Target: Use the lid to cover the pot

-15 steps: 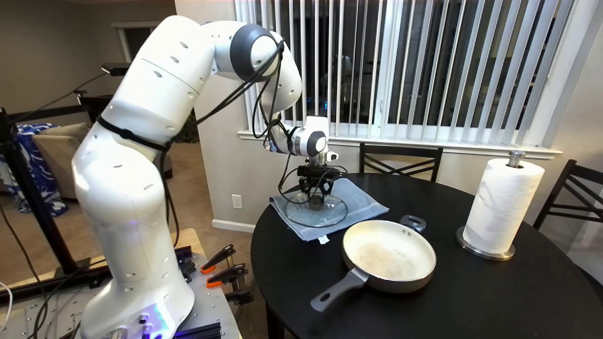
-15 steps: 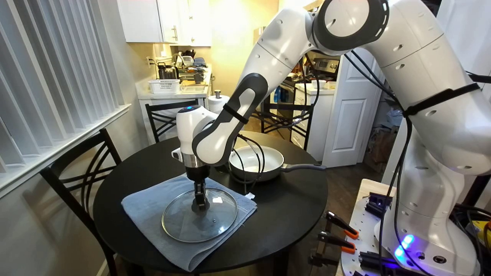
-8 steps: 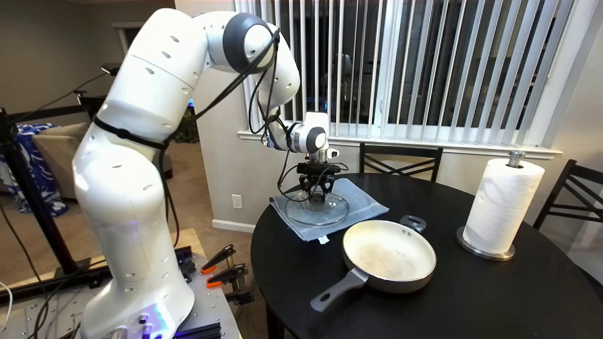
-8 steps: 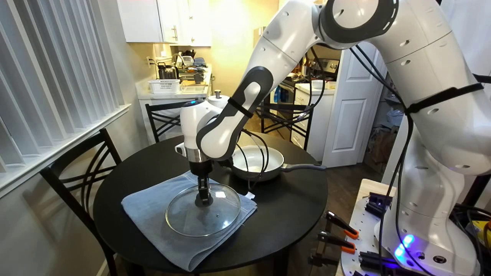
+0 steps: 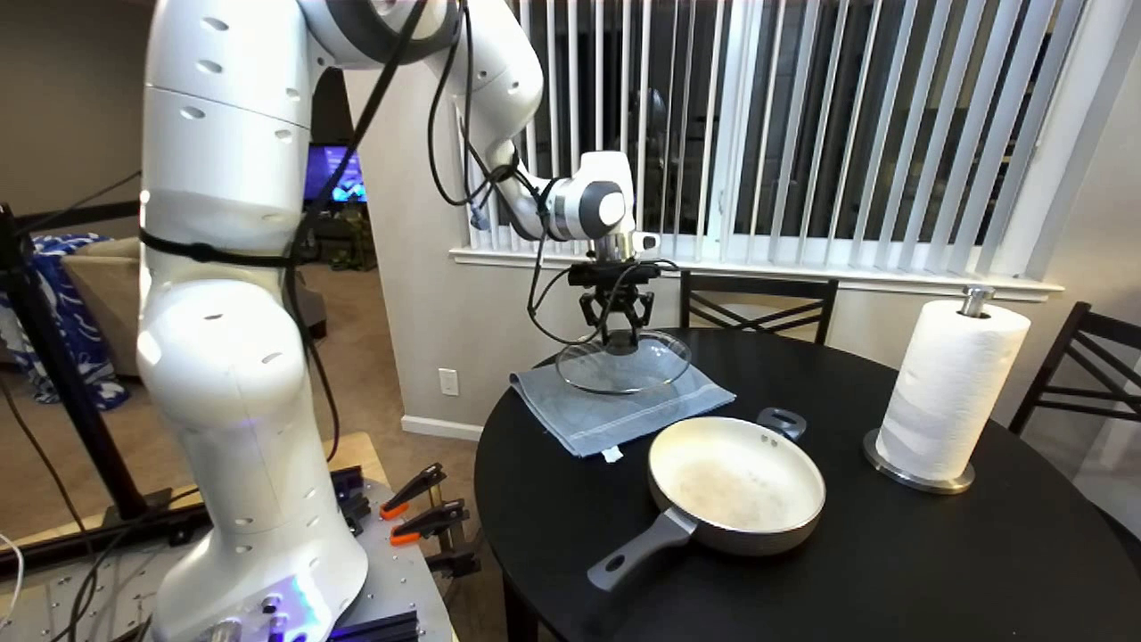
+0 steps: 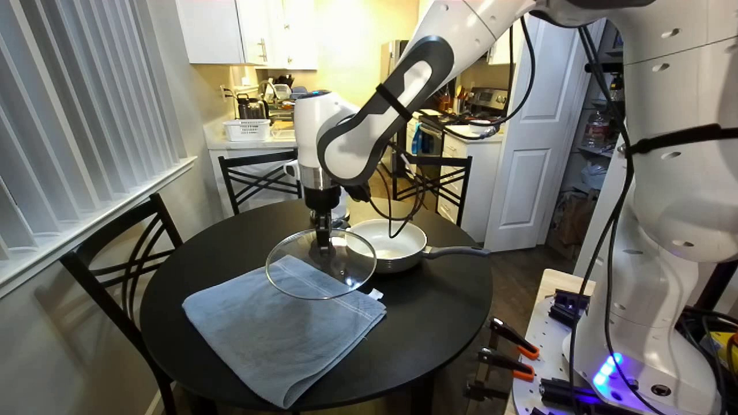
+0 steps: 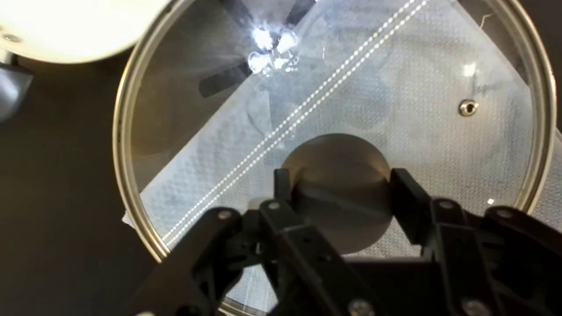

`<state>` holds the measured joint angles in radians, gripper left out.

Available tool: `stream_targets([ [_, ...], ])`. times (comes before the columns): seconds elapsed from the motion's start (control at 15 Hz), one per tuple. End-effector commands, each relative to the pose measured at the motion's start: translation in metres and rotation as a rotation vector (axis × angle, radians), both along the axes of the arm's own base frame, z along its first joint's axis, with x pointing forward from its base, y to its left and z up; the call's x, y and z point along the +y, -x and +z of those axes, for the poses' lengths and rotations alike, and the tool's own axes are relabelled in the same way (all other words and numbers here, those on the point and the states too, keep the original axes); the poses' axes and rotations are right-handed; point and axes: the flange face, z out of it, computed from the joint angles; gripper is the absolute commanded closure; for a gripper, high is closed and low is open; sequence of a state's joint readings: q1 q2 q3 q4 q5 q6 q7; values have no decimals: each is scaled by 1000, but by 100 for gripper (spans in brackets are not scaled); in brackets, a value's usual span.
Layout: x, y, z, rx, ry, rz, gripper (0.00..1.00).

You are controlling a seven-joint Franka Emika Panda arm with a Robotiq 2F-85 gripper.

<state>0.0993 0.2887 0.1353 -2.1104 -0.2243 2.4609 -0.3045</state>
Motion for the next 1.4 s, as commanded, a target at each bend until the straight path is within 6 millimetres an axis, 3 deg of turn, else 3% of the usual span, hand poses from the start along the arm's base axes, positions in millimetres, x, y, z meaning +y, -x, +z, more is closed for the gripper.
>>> stream_targets([
  [0.0, -30, 22, 47, -13, -2, -72, 67],
  [0.33, -96, 26, 76, 15, -77, -258, 67],
  [0.67, -171, 7, 87, -32, -68, -442, 67],
  [0.93, -210, -9, 62, -27, -63, -544, 67],
  [1.33, -251, -20, 11, 38, -68, -689, 67],
])
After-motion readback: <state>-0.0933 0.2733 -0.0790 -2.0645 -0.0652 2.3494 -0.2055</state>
